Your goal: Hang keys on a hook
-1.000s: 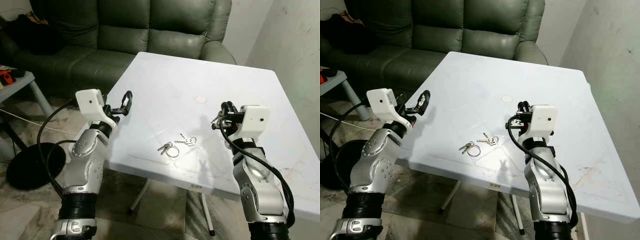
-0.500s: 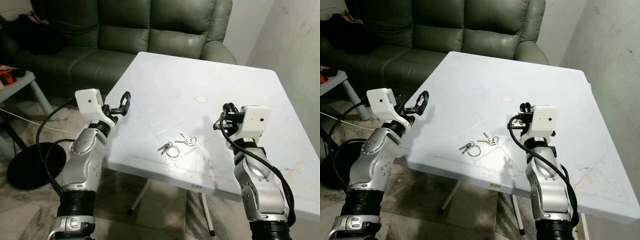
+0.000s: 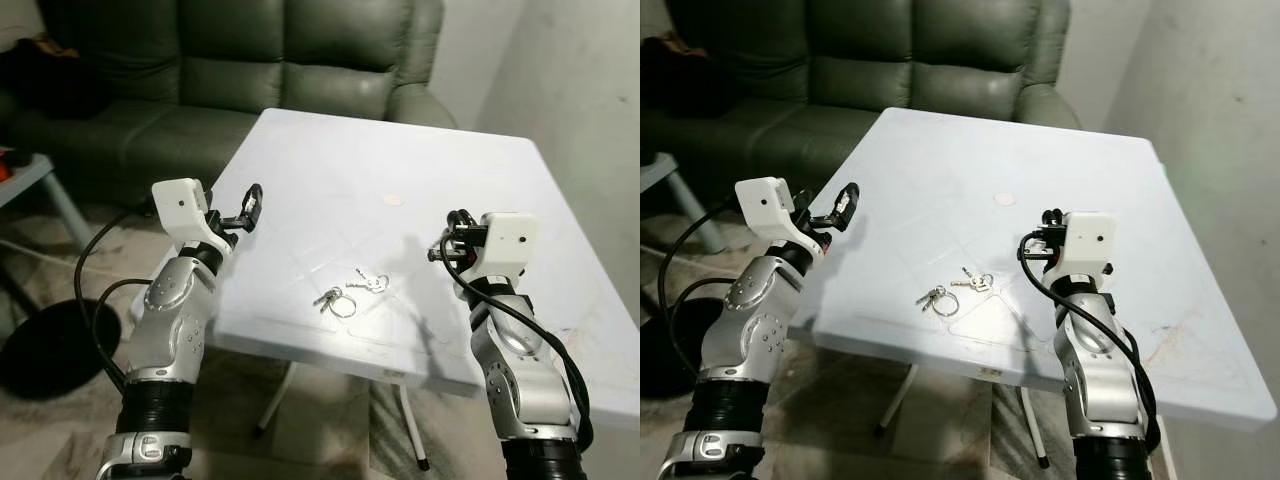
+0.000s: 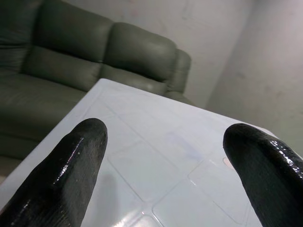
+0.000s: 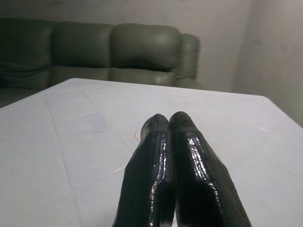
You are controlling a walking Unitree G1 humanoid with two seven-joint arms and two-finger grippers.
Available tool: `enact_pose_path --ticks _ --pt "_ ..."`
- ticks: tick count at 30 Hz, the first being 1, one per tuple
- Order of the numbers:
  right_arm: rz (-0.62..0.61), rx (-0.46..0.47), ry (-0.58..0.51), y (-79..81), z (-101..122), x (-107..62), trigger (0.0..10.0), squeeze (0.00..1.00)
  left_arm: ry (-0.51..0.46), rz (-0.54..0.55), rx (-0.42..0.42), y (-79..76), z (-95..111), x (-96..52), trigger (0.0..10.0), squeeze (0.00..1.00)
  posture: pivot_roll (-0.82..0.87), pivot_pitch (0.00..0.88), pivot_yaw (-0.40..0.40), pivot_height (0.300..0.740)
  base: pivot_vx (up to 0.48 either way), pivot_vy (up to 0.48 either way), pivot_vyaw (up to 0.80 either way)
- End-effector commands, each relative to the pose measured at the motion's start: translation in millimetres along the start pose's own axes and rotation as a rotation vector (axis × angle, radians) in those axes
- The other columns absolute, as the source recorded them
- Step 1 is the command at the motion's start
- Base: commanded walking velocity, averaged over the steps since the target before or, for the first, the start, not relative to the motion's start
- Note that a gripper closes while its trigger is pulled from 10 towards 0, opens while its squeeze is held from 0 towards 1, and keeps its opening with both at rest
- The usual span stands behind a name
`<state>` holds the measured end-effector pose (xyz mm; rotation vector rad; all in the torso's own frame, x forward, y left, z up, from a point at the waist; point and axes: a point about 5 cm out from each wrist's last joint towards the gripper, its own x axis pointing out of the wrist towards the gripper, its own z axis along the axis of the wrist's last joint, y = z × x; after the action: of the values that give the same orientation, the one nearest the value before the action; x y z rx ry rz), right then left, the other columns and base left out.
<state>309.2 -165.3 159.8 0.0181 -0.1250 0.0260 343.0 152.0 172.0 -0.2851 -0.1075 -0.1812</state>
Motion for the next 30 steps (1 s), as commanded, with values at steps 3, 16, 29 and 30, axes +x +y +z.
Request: enact_pose_path --ticks 3,16,29,30 --pt "0.011 0.006 0.007 4.0 0.3 1.5 10.0 0.0 0.021 0.029 -0.004 0.3 -0.3 2.5 10.0 0.0 -0.07 0.0 -0.04 0.74 0.0 0.0 -0.7" --pt "0.01 -0.001 0.015 3.9 -0.5 0.7 10.0 0.0 0.059 0.058 -0.045 0.8 -2.9 3.5 10.0 0.0 -0.07 0.0 -0.039 0.74 0.0 0.0 -0.71" --pt "0.014 -0.002 0.018 4.6 -0.6 0.3 10.0 0.0 0.05 0.034 -0.009 -1.7 -2.1 1.8 10.0 0.0 -0.07 0.0 -0.043 0.74 0.0 0.0 -0.72" --pt "0.014 -0.002 0.018 4.5 -0.6 0.3 10.0 0.0 0.051 0.033 -0.009 -1.6 -2.1 1.9 10.0 0.0 -0.07 0.0 -0.043 0.74 0.0 0.0 -0.73"
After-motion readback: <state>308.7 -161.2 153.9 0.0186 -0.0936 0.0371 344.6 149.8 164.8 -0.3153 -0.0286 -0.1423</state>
